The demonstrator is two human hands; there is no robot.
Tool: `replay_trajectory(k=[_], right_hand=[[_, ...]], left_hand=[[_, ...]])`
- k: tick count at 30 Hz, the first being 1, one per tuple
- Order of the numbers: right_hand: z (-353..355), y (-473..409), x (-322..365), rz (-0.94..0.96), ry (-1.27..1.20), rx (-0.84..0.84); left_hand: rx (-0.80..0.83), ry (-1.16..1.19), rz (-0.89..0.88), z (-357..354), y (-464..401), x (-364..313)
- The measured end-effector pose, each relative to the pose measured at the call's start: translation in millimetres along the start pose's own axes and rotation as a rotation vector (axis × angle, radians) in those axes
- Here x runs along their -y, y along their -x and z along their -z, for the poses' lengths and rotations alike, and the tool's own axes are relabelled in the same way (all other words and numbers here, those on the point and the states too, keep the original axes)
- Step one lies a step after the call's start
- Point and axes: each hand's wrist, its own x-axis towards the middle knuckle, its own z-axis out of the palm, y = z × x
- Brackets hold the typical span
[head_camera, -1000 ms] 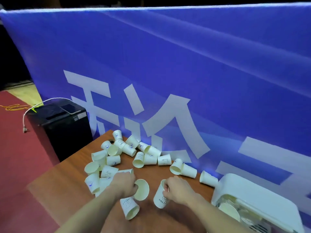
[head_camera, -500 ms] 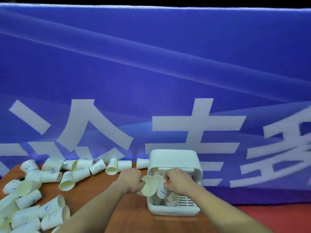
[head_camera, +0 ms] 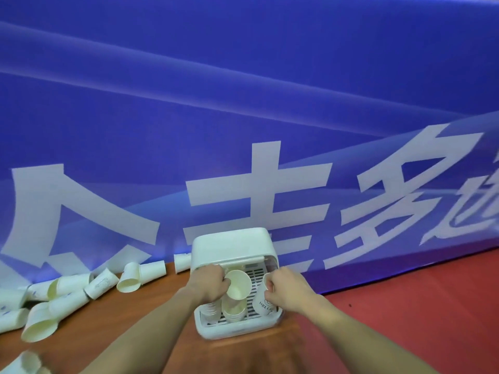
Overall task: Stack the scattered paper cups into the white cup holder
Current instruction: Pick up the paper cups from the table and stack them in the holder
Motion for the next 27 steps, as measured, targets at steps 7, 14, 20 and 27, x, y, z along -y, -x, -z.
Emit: replay_trajectory(k=[7, 14, 20, 27], right_hand=[[-23, -7, -7, -0.02, -0.015, 0.062], [-52, -7, -13, -0.058, -0.048, 0.118], [-53, -6, -9, -0.047, -0.072, 0.099], [-32, -7, 2, 0.003, -0.024, 0.072]], left_hand=[[0.102, 0.094, 0.055, -37, -15, 6], [0.173, 0.078, 0.087, -70, -25, 14], [0.174, 0.057, 0.084, -75, -25, 14], [0.141, 0.043, 0.096, -49, -13, 11]])
